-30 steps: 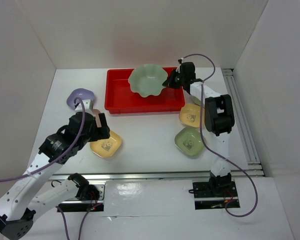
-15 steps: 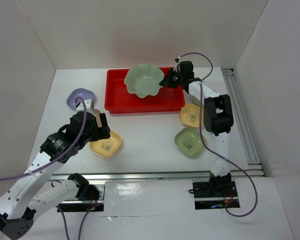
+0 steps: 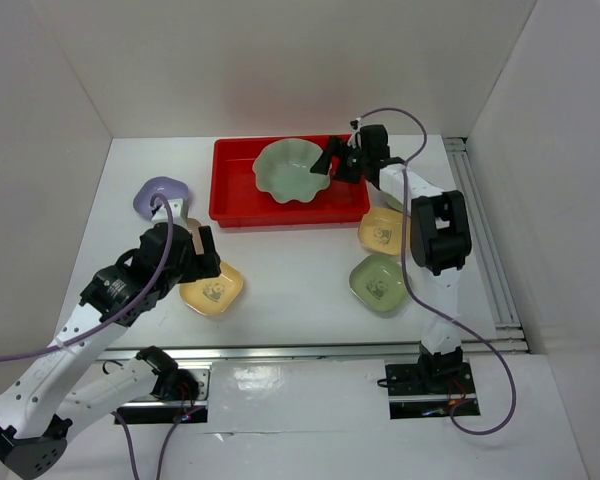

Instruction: Place the plates into the plastic bin on the countertop

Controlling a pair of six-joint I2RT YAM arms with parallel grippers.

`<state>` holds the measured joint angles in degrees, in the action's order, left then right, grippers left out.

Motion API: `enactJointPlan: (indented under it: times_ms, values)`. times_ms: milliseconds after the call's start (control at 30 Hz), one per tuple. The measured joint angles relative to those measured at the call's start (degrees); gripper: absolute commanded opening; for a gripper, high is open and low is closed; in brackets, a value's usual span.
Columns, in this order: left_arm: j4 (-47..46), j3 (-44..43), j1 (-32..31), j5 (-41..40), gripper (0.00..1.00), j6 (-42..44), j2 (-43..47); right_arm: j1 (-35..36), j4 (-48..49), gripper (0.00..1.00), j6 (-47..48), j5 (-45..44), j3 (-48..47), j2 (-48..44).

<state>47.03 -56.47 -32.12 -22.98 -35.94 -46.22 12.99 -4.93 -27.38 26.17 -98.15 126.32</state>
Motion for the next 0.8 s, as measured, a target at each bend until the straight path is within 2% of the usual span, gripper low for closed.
enactJointPlan:
  times_ms: [133, 367, 567, 800]
  values:
    - [0.0, 0.0, 0.0, 0.0, 1.0, 0.0, 0.0, 0.3, -3.8, 1.0, 1.2, -2.2, -1.4, -4.2]
    - [0.0, 0.0, 0.0, 0.6, 1.0, -0.3, -0.2, 1.6, -13.2, 1.0, 3.7, -10.4, -9.6, -10.6]
    - [-4.9, 0.0, -0.7, 11.0, 1.0, -2.1, -4.0, 4.8, -17.1, 1.0, 5.8, -20.0, -4.7, -23.4]
    - [-17.3, 0.1, -8.8, 18.7, 1.0, -5.1, -14.7, 9.2, -18.3, 1.0, 8.6, -28.6, 1.4, -40.8]
